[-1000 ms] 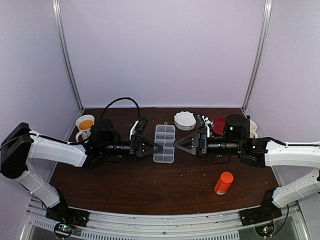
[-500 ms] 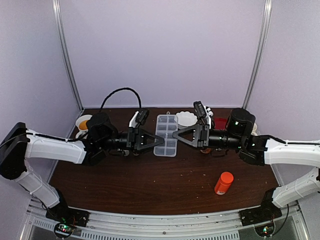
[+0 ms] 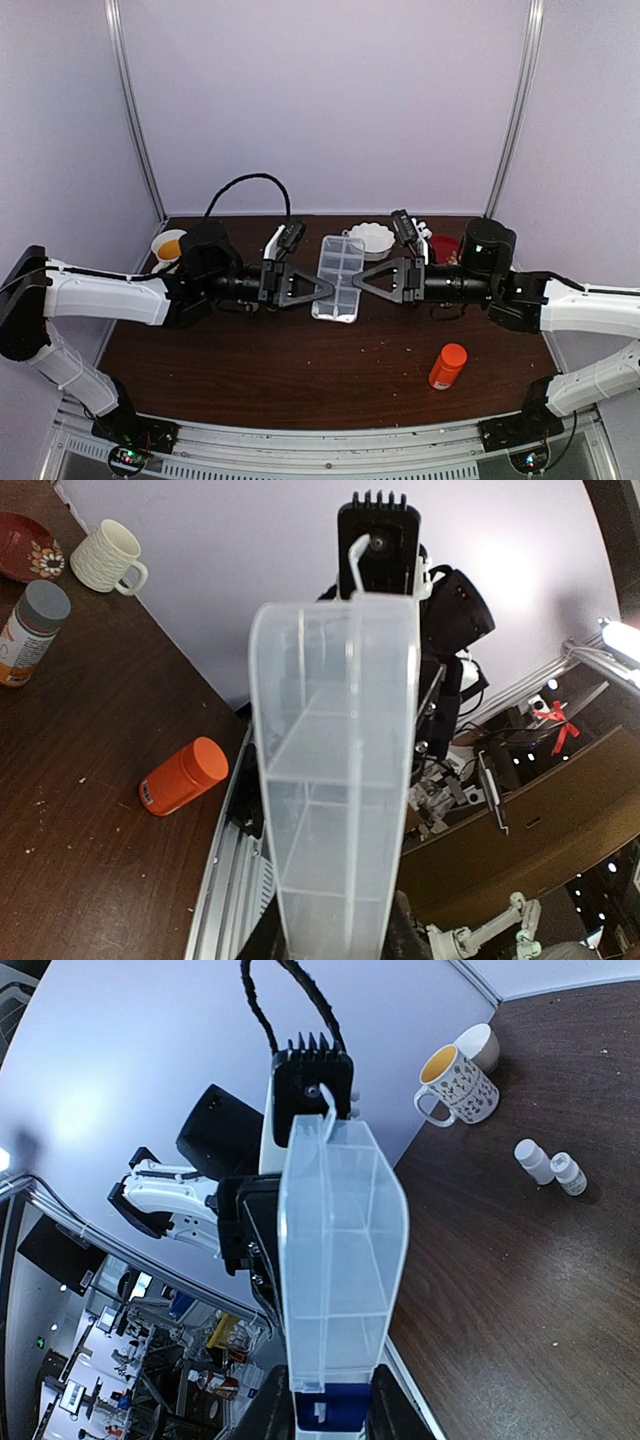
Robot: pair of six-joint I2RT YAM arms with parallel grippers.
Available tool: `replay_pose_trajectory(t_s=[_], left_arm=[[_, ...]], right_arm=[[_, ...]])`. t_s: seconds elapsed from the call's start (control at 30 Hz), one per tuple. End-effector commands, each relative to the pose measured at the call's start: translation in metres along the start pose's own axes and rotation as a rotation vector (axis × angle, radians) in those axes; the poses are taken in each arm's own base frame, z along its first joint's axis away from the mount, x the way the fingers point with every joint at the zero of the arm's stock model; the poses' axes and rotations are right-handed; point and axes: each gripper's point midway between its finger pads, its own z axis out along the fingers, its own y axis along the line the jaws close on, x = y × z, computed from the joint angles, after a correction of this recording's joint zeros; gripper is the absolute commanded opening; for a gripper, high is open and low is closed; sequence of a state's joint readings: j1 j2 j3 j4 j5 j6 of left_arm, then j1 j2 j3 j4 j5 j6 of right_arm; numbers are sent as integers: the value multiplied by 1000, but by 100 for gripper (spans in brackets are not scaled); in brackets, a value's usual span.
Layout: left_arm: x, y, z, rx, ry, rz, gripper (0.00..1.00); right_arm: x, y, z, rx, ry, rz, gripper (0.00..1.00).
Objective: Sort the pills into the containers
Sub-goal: Open the lid of the pill container at the center of the board.
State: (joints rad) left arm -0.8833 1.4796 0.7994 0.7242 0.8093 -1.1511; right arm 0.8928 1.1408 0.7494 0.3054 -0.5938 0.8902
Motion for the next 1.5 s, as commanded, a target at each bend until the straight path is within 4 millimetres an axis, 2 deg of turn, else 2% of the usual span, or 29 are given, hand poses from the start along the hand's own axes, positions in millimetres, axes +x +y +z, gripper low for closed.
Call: replay_pose_trajectory(t_s=[0.0,0.5,0.53,0.67,0.7,0.73,0.93,1.1,1.3,1.47], left_arm=[[-9,17,-9,-190,-11,67,0],[-20,42,-11,-500,-48,132,0],[-21,44,-11,-511,-53,134,0],[-23,41,-8,-491,-56,133,0],[-24,40,-7,-485,-57,134,0],[-24,40,-7,-482,-58,132,0],[-25,33,-5,-437,-61,137,0],[-23,21,3,-344,-50,137,2],[-20,-1,10,-200,-34,145,2],[-18,-3,11,-186,-17,143,2]], right_arm=[[-6,-3,-8,80,-19,-70,10],[-14,-39,-9,260,-72,-60,11],[-14,-40,-9,265,-75,-61,14],[-12,-43,-11,280,-73,-70,58],[-12,-44,-13,287,-76,-74,65],[-12,-46,-14,292,-80,-76,68],[-12,-48,-22,295,-98,-82,69],[-10,-45,-19,259,-89,-73,70],[-11,-21,-15,135,-85,-69,66],[-14,8,-17,-6,-96,-63,60]])
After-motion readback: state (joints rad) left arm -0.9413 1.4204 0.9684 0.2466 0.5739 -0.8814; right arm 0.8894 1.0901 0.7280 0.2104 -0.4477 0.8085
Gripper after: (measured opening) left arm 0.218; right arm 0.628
